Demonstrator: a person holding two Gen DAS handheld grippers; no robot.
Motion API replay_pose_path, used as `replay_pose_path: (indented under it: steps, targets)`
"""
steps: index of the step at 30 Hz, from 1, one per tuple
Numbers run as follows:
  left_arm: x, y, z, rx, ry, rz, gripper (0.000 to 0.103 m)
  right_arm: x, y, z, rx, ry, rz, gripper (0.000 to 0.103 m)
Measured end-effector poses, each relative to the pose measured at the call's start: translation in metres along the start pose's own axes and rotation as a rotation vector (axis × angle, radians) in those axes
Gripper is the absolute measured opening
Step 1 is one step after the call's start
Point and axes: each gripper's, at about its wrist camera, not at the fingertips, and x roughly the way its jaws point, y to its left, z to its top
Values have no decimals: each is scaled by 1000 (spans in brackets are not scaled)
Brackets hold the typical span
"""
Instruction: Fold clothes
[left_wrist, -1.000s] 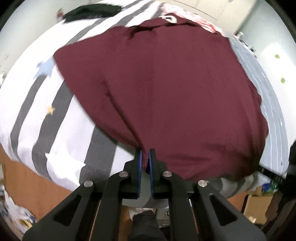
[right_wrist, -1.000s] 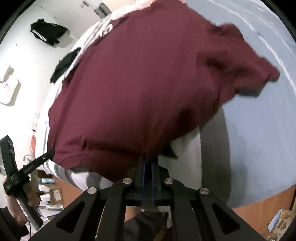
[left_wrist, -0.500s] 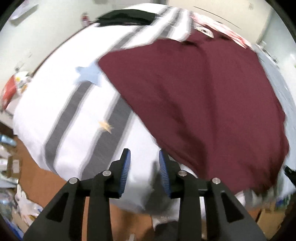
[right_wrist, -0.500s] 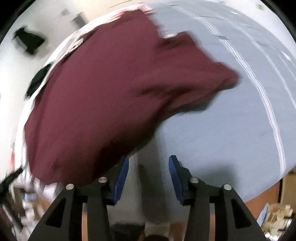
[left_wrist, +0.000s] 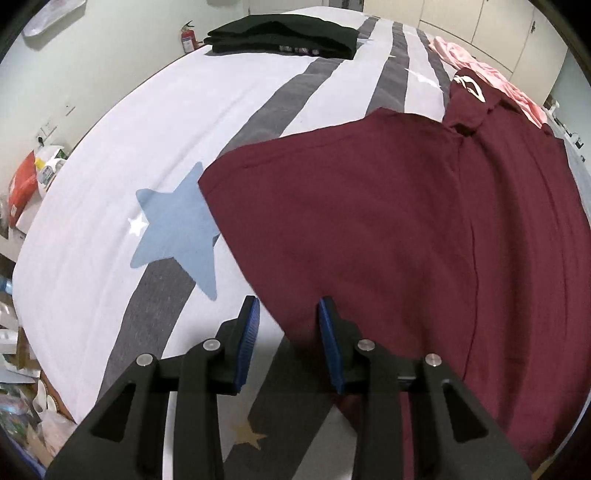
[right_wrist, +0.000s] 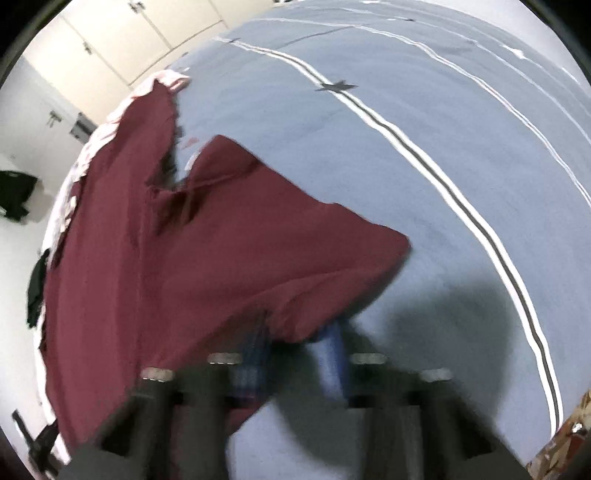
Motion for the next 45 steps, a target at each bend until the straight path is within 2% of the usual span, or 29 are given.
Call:
replay_pose_path:
  steps: [6,9,13,14,16,18,20,24,26,28,29,30,31,32,34,36,39,41,45]
  targets:
    - [-4,3,2,-23,-1,-11,30,-60,0,15,-46,-87,-14,2]
    - [-5,3,2,-25,-6,-15,30,-71,-19,17,-73,-53,-34,4]
    - [-8,8,2,-39,-16,9,30,-35,-30,13,-65,43,-136,31]
    - [-9,10,3,-45,-25,17,30,-32,-34,12,-70,45,-170,31]
    - [-12,13,6,-51,-39,22,30,-40,-38,9,-77,-8,-222,31]
    - [-13,14,11,-58,-52,19,30,-59,-39,8,-61,-80,-205,31]
    - [-8,11,19,-35,-54,22,38,-66,-32,7,-66,-110,-177,32]
    - [10,22,39,-30,-35,40,47,-51,10,21,-147,-102,-114,32]
    - [21,26,48,-30,-25,60,47,-40,34,29,-186,-97,-95,32]
    - [29,23,57,-16,-23,47,47,-25,58,37,-217,-97,-68,32]
    - [33,20,63,-5,-22,39,44,-19,68,42,-227,-97,-59,32]
    - [36,18,67,6,-21,32,36,-15,77,43,-233,-95,-53,32]
    - [37,19,69,19,-19,28,15,-10,84,45,-237,-91,-50,32]
    - [37,19,71,32,-19,24,6,-5,90,47,-241,-87,-47,32]
    - [31,24,71,50,-30,16,4,5,101,51,-252,-77,-51,32]
    - [26,34,67,47,-35,44,4,12,107,54,-272,-62,-78,32]
    - [25,55,56,24,-10,38,4,28,100,53,-258,-20,-138,32]
    - [24,65,49,21,4,36,9,36,92,54,-232,-1,-164,32]
    - [4,76,52,-43,-19,157,11,29,86,61,-190,-16,-172,33]
